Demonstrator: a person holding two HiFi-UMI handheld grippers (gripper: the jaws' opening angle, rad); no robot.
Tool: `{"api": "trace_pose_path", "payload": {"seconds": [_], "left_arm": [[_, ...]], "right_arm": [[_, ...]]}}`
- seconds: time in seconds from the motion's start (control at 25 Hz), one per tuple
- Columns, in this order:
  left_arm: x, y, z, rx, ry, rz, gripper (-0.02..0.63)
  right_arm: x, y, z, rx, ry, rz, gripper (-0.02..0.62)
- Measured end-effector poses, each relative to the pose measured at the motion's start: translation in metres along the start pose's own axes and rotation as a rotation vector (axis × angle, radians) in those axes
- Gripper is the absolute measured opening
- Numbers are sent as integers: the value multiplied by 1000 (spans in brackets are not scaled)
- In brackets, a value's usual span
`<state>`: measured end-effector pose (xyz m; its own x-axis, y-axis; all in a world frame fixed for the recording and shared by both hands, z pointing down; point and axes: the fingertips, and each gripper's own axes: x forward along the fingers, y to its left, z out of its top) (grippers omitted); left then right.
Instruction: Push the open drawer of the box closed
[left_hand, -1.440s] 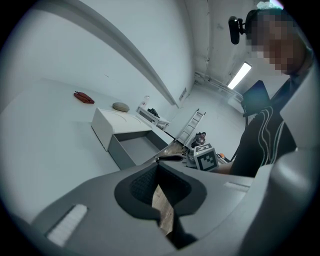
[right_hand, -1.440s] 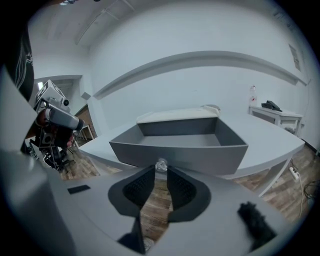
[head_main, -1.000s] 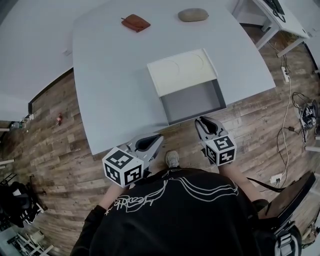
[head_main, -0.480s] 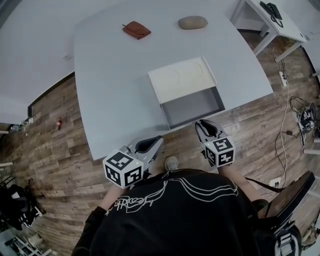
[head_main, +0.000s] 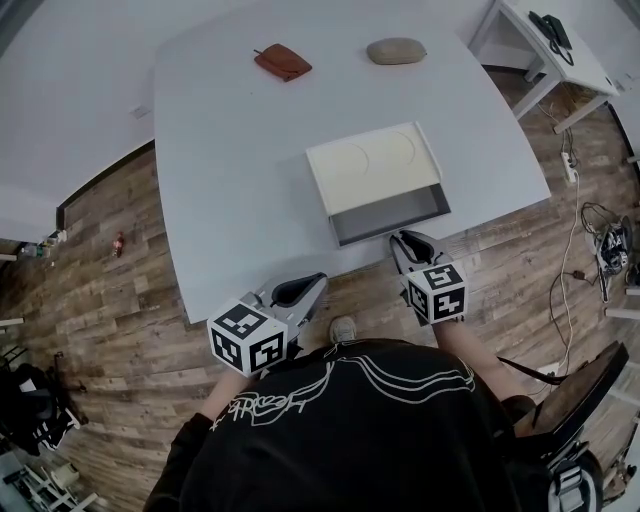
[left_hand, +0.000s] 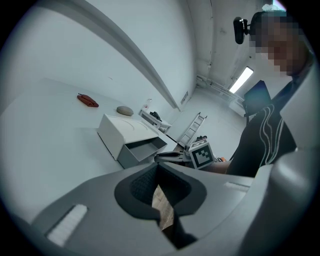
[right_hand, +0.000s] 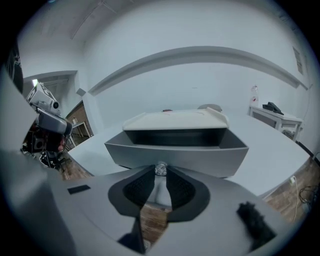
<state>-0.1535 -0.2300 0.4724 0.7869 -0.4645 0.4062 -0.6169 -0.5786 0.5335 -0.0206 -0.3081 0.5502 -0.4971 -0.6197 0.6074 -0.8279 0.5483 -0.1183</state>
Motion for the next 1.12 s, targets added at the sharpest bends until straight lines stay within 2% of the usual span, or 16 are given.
{"api": "trace_pose_path", "payload": {"seconds": [0.64,1.12], "left_arm": [[-4,19,13,-6,-18,12,8],[-12,28,18,-10,-36,38,8]], "right_arm": [[36,-16,27,5,39,-26,67],[48,-20,36,-9,49,-13,67]]}}
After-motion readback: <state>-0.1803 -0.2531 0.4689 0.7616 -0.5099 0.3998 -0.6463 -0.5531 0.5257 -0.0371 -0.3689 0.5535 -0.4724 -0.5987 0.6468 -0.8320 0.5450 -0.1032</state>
